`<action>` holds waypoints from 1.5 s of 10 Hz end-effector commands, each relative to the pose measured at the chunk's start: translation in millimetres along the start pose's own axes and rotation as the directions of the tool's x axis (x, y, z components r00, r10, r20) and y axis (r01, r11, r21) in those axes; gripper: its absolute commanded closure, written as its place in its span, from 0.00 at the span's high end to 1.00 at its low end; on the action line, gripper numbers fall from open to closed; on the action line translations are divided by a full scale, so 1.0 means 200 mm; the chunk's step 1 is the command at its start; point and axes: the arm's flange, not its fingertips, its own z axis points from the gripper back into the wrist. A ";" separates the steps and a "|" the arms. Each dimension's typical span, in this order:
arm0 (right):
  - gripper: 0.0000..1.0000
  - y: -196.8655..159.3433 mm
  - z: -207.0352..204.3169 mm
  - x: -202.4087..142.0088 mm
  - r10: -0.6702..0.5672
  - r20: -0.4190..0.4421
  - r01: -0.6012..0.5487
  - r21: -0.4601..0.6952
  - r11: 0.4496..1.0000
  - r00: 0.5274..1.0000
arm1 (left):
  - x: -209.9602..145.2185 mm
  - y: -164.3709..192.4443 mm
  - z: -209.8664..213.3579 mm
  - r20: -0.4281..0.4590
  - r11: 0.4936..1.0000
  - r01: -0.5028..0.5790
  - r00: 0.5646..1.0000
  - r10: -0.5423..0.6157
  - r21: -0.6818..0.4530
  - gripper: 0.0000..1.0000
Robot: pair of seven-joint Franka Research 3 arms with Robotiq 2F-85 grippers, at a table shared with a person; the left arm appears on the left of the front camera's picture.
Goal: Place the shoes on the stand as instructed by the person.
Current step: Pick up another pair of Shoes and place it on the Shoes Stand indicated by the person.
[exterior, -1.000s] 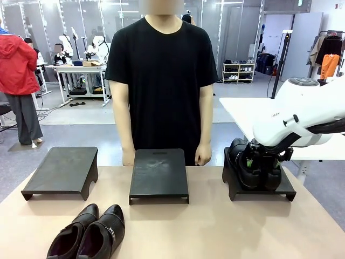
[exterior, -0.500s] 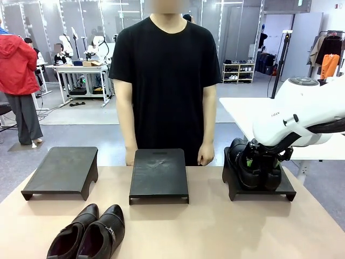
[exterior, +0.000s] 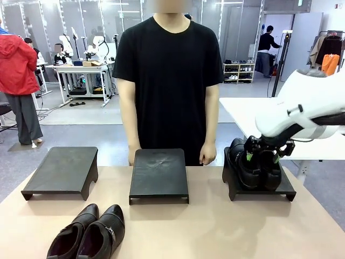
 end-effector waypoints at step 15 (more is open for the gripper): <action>1.00 -1.30 0.49 -1.06 -0.055 -0.310 0.307 0.873 0.378 0.949 | 0.00 -0.01 0.01 0.002 1.000 0.005 1.000 -0.005 -0.005 1.00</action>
